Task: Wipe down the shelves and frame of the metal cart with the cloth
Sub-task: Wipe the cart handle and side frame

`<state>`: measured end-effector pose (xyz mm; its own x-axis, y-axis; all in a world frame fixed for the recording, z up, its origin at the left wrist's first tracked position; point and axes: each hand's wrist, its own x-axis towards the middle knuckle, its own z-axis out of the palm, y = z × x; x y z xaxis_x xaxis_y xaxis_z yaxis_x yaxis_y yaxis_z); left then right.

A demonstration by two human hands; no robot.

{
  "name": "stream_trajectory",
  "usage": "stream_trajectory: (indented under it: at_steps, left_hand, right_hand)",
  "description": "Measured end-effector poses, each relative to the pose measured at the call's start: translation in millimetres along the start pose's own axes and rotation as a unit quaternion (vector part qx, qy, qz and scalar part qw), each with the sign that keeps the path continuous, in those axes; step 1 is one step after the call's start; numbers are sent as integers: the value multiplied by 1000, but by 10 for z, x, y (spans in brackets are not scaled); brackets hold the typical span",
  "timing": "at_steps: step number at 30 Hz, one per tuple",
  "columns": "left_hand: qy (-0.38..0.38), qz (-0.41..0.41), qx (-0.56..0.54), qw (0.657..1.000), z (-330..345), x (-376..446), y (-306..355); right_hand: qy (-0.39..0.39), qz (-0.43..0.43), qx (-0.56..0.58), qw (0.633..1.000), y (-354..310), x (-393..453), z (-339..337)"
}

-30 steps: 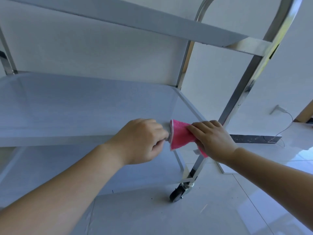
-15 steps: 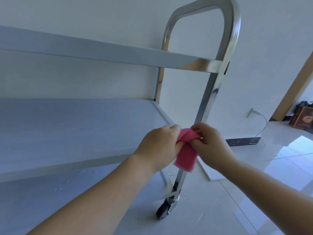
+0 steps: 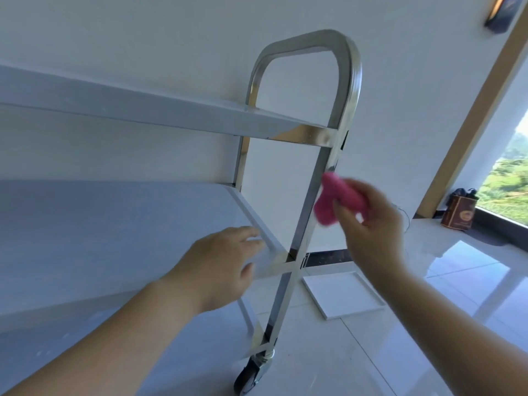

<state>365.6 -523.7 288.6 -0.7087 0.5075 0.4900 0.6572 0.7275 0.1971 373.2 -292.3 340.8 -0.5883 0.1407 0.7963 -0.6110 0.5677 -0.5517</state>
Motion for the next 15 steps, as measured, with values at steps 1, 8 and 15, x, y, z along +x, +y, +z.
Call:
stream_trajectory:
  at_steps: [1,8,15]
  left_hand:
    - [1,-6,6,1000,-15,-28,-39]
    - [3,-4,3,1000,-28,-167,-89]
    - [2,-2,3,1000,-35,-330,-197]
  right_hand:
    - [34,-72,-55,995,3,97,-13]
    - [11,-147,-221,964,245,377,424]
    - [19,-162,-261,951,470,270,520]
